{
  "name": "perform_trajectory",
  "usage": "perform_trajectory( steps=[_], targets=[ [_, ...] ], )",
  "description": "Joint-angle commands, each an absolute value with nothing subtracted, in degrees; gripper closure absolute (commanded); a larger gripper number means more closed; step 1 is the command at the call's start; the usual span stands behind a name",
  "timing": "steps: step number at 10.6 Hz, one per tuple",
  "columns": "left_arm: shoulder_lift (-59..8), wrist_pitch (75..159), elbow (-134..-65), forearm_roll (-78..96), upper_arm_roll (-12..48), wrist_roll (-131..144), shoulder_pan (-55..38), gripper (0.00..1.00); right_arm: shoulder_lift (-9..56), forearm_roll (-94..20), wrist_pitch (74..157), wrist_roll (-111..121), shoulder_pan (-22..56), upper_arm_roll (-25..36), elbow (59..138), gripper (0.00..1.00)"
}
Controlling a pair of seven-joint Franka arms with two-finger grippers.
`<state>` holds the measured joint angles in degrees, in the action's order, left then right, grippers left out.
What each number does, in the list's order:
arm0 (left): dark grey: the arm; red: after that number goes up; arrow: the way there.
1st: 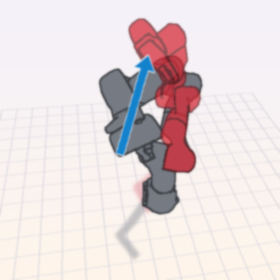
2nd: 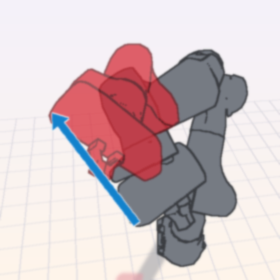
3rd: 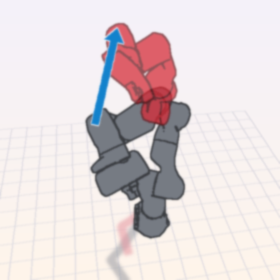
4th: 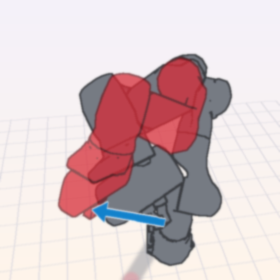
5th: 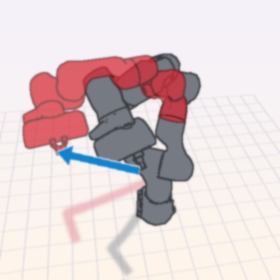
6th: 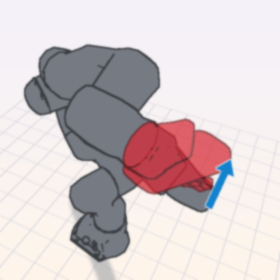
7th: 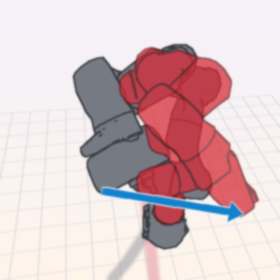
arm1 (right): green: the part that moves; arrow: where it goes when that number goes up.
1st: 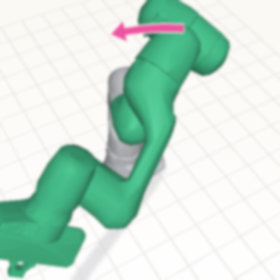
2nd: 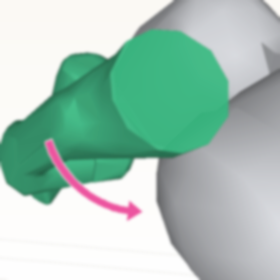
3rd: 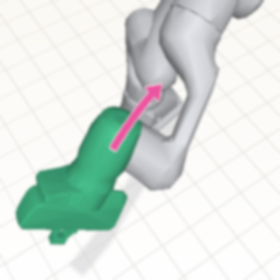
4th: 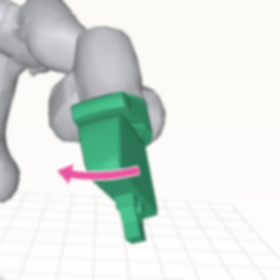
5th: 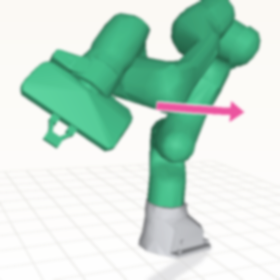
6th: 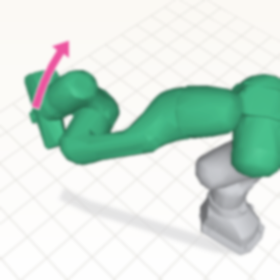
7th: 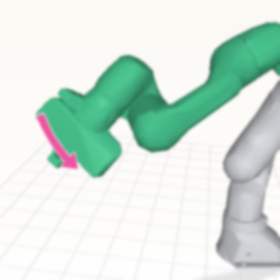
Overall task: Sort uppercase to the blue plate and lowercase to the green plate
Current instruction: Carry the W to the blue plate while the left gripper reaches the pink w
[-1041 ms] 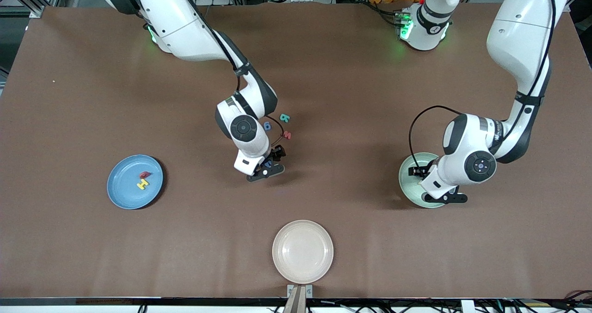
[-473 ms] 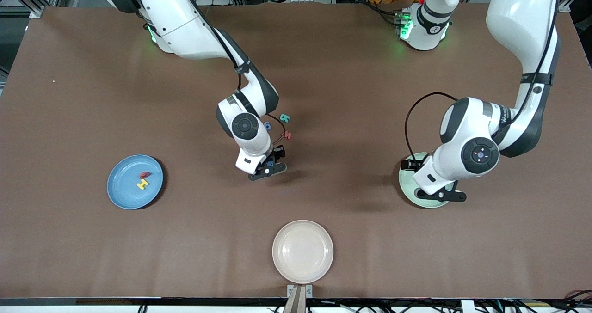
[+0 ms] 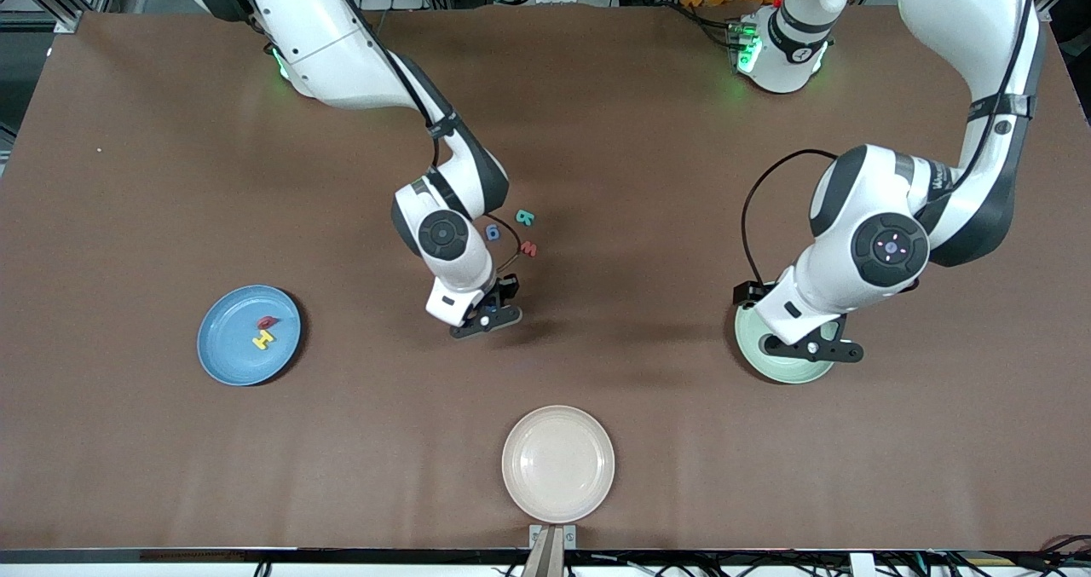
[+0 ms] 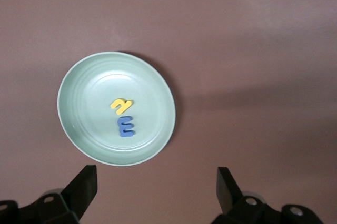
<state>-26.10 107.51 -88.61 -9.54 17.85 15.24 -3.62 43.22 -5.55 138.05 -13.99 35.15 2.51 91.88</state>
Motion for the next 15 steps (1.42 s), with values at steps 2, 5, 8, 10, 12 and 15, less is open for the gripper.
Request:
perform_trajectory(
  steps=[2,5,8,10,12,15],
  targets=[
    [-23.4,105.6,-90.4,-9.5,23.9,22.2,-3.5,0.0,39.5,-5.4,134.1,-9.3,30.7,6.7,91.1,1.0],
    [-24.4,105.6,-91.8,-9.5,29.6,29.2,-4.5,0.0,38.1,-5.6,130.4,-6.3,30.2,14.3,91.4,1.0],
    [-26.8,108.1,-92.0,-9.8,30.0,35.2,-11.9,0.0,38.1,-6.1,128.1,4.1,22.3,14.7,91.6,1.0],
    [-29.3,111.6,-92.0,-10.3,30.0,42.1,-16.9,0.0,37.3,-6.2,122.9,13.2,15.9,14.7,91.5,1.0],
    [-32.0,115.9,-92.0,-10.3,29.8,44.1,-20.0,0.0,36.6,-6.4,118.1,22.5,10.2,14.6,91.5,1.0],
    [-36.1,121.9,-91.8,-14.5,29.6,49.8,-23.7,0.0,36.6,-14.8,106.2,24.4,5.6,14.7,91.4,0.0]
  ],
)
